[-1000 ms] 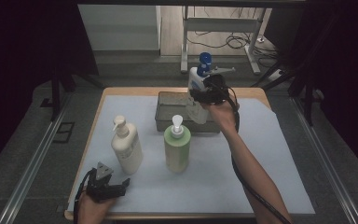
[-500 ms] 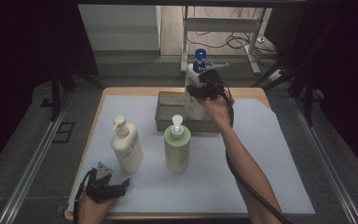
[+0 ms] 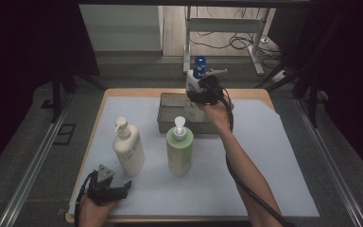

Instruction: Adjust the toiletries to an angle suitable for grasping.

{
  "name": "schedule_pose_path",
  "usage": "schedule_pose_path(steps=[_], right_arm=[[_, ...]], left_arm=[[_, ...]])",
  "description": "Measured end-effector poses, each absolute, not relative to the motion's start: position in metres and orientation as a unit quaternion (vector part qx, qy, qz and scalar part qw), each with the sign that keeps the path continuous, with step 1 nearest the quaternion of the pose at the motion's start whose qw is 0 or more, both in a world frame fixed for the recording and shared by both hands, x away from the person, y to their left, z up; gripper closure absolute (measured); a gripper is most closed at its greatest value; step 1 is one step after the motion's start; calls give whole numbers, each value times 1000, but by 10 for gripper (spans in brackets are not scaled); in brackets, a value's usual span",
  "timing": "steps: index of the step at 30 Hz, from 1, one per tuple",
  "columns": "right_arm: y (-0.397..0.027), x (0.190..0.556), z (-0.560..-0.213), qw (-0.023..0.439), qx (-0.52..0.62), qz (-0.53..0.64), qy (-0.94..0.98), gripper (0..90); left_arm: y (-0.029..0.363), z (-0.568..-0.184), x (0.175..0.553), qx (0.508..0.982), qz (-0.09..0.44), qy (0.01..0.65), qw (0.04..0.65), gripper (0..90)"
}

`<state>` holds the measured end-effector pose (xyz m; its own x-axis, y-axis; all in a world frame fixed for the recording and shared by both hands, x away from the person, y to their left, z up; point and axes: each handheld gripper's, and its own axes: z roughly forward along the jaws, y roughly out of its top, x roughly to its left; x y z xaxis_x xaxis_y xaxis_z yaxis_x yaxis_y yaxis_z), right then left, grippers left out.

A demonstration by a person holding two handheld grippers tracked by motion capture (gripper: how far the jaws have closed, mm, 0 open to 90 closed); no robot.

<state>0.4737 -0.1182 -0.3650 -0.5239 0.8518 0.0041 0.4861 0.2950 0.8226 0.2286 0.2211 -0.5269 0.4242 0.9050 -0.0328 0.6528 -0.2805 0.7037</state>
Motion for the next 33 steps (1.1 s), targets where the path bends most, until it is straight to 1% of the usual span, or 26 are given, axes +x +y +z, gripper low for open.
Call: schedule_pose_path(steps=[7, 21, 33], right_arm=[[-117, 470, -370, 218, 432, 403, 776, 403], [-115, 467, -387, 220, 433, 389, 783, 403], [-121, 466, -402, 214, 442, 383, 782, 403]], left_arm=[[221, -527, 229, 777, 192, 501, 329, 122], [221, -527, 229, 777, 192, 501, 329, 122], [221, -527, 229, 778, 192, 500, 329, 122]])
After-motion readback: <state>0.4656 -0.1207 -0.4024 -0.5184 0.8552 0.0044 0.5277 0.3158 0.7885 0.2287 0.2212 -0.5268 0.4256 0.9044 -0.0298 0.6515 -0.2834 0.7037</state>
